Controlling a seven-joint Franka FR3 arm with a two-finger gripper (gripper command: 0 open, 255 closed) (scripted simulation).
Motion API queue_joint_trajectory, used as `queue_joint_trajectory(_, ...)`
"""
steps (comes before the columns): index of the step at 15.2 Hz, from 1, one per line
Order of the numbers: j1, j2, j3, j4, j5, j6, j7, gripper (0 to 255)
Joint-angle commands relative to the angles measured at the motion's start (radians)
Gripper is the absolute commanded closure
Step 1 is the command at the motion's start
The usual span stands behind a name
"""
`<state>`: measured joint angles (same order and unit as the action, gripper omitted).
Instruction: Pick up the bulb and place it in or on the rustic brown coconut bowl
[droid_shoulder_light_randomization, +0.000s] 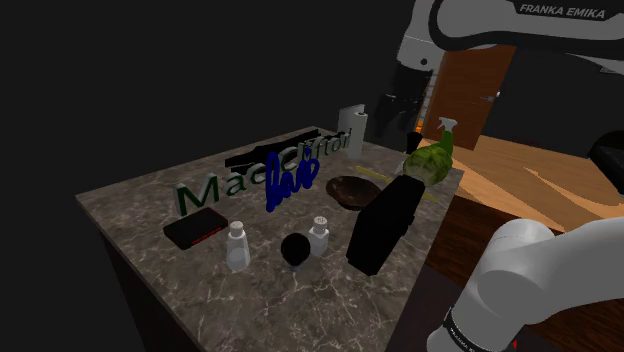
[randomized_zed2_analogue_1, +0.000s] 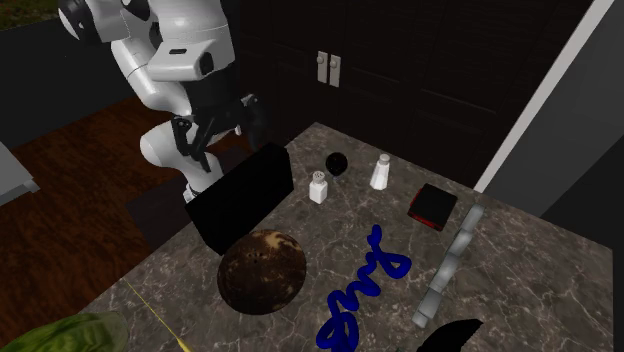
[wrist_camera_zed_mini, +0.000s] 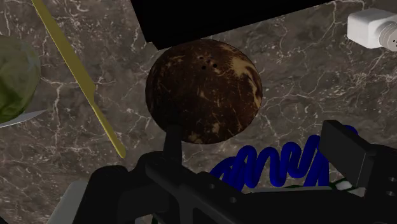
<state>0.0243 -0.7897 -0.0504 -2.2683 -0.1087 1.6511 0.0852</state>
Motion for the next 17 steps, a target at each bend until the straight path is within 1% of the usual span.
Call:
queue_joint_trajectory(1,0.000,0.000,0.000,0.000,0.000,0.000,0.000,0)
queue_joint_trajectory(9,0.072,-0.010,0.113,-0.148,0.106,0.128,0.113,0)
queue_joint_trajectory(17,0.156,0.046,0.239,-0.238,0.215,0.280,0.222,0)
